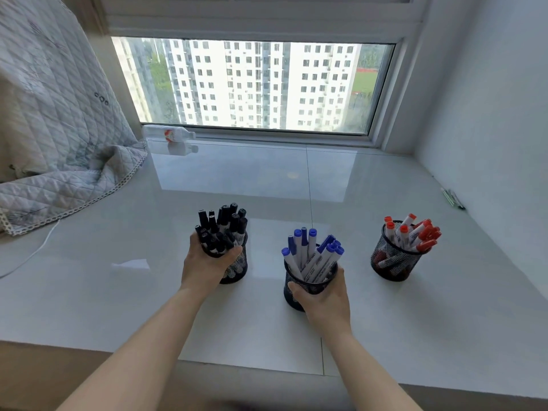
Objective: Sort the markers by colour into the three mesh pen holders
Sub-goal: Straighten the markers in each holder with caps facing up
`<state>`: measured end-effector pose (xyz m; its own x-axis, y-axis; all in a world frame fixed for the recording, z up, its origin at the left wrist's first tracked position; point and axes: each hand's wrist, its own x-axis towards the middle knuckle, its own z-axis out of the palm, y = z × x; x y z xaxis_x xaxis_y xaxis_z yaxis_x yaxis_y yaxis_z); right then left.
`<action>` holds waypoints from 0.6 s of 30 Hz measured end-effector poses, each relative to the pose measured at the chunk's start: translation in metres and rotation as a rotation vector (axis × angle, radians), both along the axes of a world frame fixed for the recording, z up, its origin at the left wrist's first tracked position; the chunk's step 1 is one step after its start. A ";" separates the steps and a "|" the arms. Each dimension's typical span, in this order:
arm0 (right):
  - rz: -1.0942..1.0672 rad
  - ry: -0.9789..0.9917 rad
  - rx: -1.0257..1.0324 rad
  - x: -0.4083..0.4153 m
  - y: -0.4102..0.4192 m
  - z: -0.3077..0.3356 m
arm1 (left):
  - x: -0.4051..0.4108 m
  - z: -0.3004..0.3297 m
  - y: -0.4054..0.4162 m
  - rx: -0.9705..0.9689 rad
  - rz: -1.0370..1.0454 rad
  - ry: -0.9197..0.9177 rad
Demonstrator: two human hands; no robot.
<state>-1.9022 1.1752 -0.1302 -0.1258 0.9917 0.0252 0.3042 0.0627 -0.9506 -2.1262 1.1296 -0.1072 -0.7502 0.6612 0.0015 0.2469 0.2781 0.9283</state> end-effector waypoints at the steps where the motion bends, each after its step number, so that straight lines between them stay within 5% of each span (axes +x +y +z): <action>1: 0.004 0.000 -0.003 0.000 -0.002 0.000 | -0.001 0.000 0.000 -0.003 0.001 -0.004; 8: 0.018 -0.004 -0.007 0.000 -0.012 0.004 | 0.010 -0.006 -0.015 -0.001 0.001 -0.046; 13: 0.024 0.021 -0.021 0.000 -0.022 0.005 | 0.033 -0.009 -0.042 0.094 0.238 -0.010; 18: 0.130 0.068 -0.060 0.013 -0.029 0.008 | 0.066 0.008 -0.048 0.120 -0.032 0.102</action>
<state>-1.8891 1.1462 -0.1224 -0.2528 0.9673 -0.0206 0.2315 0.0398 -0.9720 -2.0604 1.0812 -0.0990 -0.7206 0.6753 0.1568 0.3482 0.1570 0.9242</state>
